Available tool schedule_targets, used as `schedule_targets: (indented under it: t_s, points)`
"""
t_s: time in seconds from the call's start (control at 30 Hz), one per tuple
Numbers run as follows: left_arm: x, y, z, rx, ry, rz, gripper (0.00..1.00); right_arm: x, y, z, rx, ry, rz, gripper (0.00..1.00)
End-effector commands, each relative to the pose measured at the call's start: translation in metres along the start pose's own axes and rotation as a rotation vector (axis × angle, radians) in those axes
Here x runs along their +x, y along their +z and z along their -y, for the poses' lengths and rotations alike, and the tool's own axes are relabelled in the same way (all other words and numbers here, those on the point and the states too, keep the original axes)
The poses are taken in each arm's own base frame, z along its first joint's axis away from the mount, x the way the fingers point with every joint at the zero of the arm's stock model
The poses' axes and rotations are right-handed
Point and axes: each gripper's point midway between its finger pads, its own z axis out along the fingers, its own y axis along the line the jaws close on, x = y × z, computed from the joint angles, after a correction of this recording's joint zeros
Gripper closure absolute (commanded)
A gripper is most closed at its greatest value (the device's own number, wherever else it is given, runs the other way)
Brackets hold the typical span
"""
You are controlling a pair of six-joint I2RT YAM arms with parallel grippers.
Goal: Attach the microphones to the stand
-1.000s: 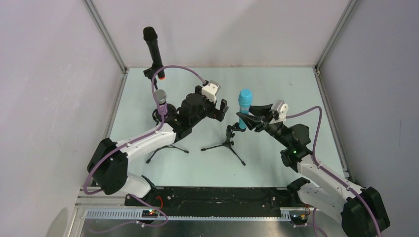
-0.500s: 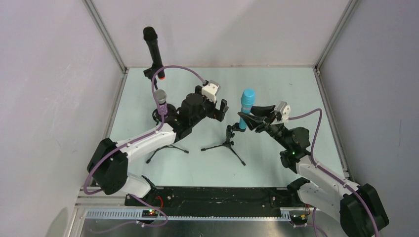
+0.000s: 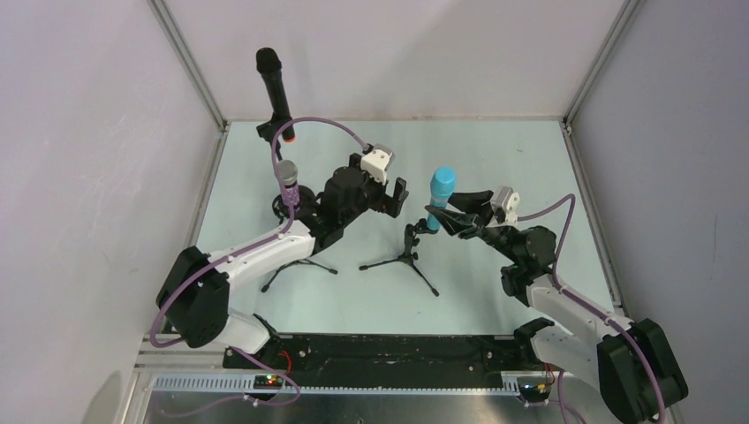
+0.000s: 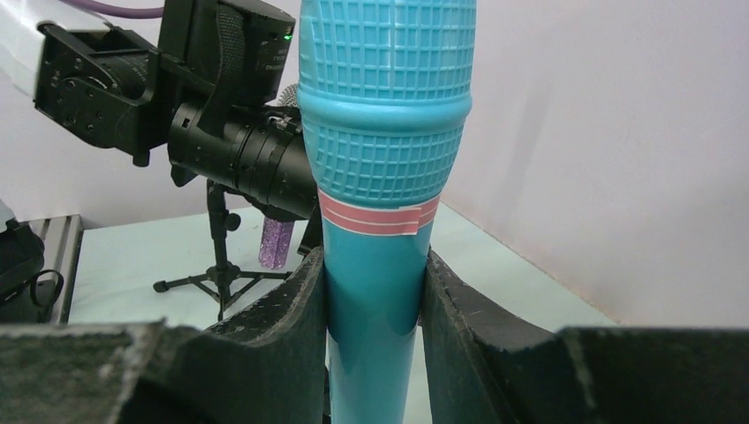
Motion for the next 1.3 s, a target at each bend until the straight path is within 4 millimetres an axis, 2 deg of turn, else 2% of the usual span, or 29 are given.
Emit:
schedule_targets:
  t_s: [0.0, 0.23, 0.37, 0.47, 0.63, 0.87, 1.07, 1.27]
  points:
    - [-0.018, 0.000, 0.005, 0.018, -0.016, 0.049, 0.00, 0.079, -0.026, -0.019, -0.093, 0.091, -0.249, 1.00]
    - [-0.018, 0.000, 0.005, 0.016, -0.014, 0.048, 0.00, 0.080, -0.025, -0.005, 0.008, 0.115, -0.253, 1.00]
    - [-0.016, 0.001, 0.004, 0.012, -0.013, 0.045, 0.00, 0.081, -0.025, 0.012, 0.156, 0.103, -0.261, 1.00]
    - [-0.016, 0.001, 0.006, 0.019, -0.016, 0.044, 0.00, 0.078, -0.023, 0.012, 0.200, 0.064, -0.260, 1.00]
    - [-0.016, 0.001, 0.004, 0.011, -0.013, 0.044, 0.00, 0.078, -0.020, 0.014, 0.279, 0.121, -0.243, 1.00]
    - [-0.017, 0.001, 0.004, 0.013, -0.013, 0.048, 0.00, 0.083, -0.019, 0.009, 0.286, 0.153, -0.257, 1.00]
    - [-0.018, 0.000, 0.005, 0.017, -0.015, 0.051, 0.00, 0.101, -0.027, -0.008, 0.198, 0.138, -0.324, 1.00]
    - [-0.020, -0.001, 0.006, 0.023, -0.016, 0.055, 0.00, 0.103, -0.036, -0.016, 0.130, 0.107, -0.301, 1.00]
